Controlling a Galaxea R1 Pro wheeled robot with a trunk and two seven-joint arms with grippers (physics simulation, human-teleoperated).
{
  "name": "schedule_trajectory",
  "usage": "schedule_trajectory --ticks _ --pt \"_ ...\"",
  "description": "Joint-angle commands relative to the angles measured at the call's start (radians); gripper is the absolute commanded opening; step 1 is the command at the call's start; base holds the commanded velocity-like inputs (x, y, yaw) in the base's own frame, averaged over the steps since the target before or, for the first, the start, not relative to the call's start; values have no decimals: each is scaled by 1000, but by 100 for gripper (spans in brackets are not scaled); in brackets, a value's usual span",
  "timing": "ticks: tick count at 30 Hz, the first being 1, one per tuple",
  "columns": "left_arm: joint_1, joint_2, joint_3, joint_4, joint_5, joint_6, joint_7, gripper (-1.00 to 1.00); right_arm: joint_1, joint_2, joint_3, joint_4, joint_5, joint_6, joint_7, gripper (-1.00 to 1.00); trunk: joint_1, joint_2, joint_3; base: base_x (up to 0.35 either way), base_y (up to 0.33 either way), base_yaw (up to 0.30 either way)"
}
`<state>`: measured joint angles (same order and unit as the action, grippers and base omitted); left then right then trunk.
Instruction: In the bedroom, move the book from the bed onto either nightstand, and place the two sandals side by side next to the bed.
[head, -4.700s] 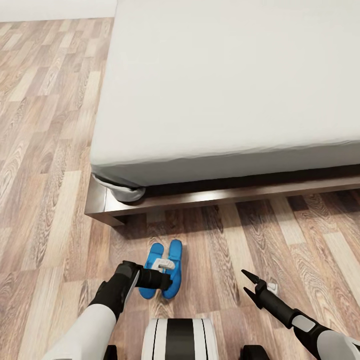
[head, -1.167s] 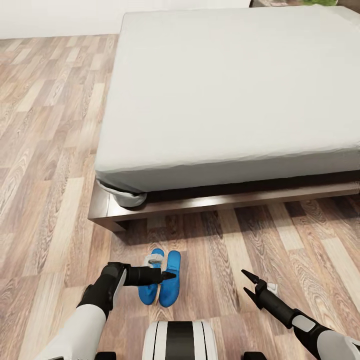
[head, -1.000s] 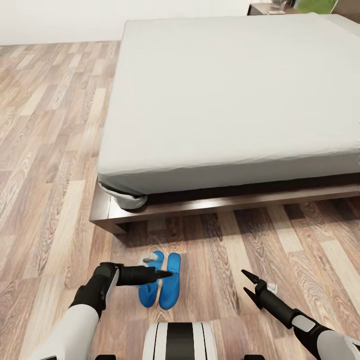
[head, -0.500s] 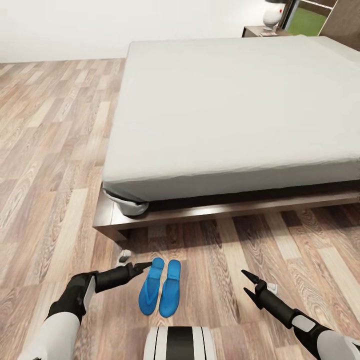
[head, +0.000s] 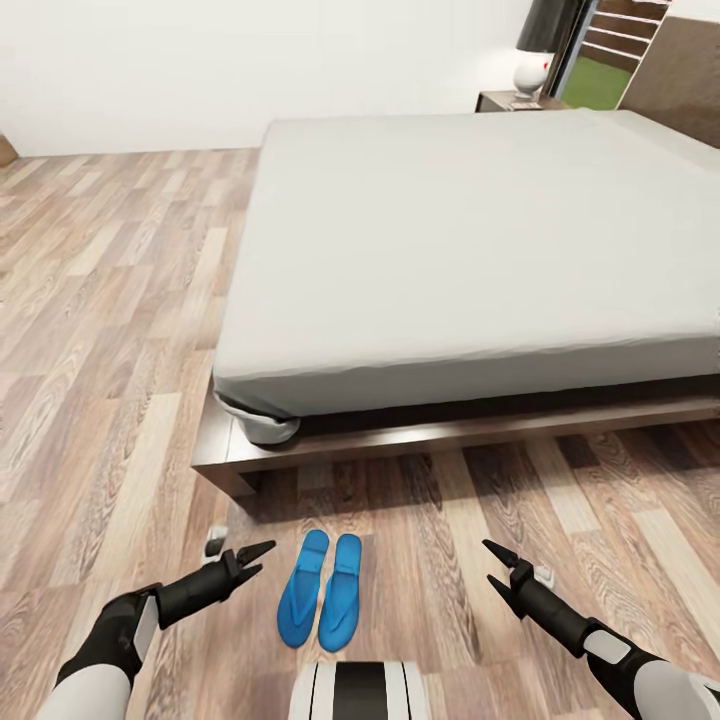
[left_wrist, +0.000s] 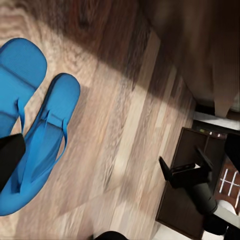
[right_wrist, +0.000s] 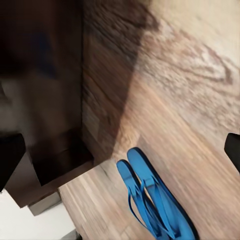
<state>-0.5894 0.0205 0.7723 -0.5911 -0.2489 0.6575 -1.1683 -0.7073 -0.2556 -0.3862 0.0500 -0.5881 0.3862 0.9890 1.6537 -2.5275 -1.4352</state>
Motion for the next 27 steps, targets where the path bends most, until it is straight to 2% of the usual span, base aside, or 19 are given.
schedule_trajectory --ticks 1,10,27 --pt "2 -1 9 2 -10 5 -9 100 -1 -1 3 4 -9 8 3 100 -1 0 3 0 0 0" --pt "21 -1 18 51 -11 -31 -15 100 11 0 3 4 -10 7 2 100 -5 2 38 0 0 0" --pt "23 -5 17 61 -20 -39 -5 100 24 1 3 4 -10 7 1 100 -12 6 104 0 0 0"
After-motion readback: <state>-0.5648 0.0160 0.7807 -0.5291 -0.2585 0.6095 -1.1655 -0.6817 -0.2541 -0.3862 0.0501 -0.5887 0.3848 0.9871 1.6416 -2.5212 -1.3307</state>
